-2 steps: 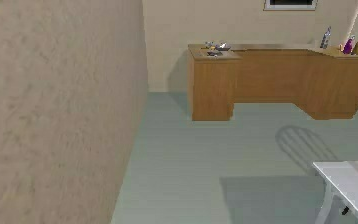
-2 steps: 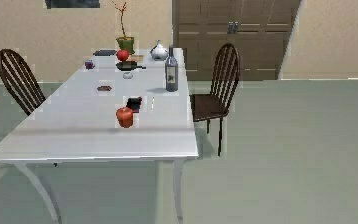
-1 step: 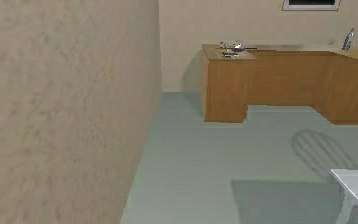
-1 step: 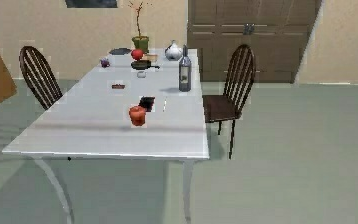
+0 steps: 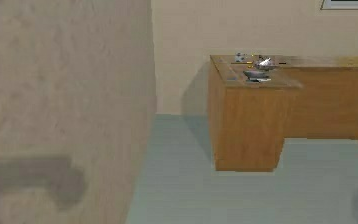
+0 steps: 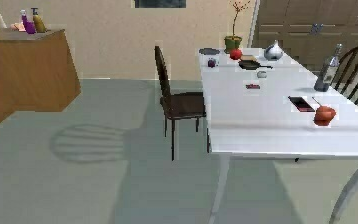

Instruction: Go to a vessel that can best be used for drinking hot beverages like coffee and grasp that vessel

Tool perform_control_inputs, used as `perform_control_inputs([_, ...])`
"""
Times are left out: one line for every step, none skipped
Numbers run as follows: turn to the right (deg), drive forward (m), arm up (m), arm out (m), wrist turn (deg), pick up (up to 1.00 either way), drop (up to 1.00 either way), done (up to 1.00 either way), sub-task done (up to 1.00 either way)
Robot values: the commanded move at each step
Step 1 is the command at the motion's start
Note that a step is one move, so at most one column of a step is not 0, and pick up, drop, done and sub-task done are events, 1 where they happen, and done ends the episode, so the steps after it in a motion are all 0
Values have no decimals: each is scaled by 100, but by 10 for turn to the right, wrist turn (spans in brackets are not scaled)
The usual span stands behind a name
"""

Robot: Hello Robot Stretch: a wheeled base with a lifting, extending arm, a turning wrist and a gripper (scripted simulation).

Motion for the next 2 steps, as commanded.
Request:
perform_control_inputs([0, 100, 0, 0, 0, 0, 0, 0, 0])
perform_control_inputs([0, 95, 0, 0, 0, 0, 0, 0, 0])
